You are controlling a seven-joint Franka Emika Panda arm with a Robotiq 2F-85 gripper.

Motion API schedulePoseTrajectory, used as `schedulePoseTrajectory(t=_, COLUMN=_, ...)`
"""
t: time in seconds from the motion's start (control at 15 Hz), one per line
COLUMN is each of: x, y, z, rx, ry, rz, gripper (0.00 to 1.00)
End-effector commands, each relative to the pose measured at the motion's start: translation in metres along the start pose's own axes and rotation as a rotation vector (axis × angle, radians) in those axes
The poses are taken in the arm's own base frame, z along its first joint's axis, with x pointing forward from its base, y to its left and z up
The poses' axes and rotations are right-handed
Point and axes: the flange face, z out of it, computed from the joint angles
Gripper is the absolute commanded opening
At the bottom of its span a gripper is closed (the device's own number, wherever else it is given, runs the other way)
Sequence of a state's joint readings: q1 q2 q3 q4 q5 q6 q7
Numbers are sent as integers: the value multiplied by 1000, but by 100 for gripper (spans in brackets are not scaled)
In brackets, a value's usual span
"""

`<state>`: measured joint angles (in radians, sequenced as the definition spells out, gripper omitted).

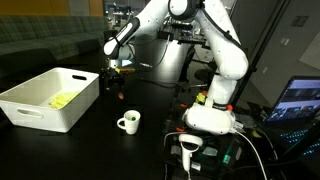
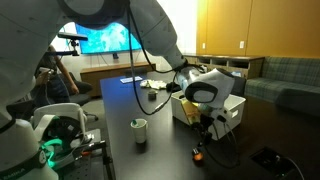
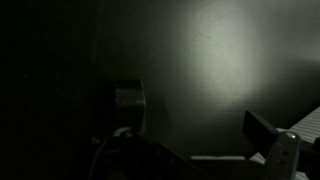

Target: Put the towels into the basket and the marker and tape into the mug

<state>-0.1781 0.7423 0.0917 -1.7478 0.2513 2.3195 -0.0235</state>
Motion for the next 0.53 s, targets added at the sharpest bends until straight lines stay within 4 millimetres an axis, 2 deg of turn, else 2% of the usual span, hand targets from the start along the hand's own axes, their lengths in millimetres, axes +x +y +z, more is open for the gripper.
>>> schedulePoseTrajectory(t=0.0, x=5, y=6, z=-7, rx=-48, ry=12, rz=117, gripper=100)
schedulePoseTrajectory(t=0.47, x=6, y=16, z=5, rx=-103, ry=9, rz=127, gripper=100)
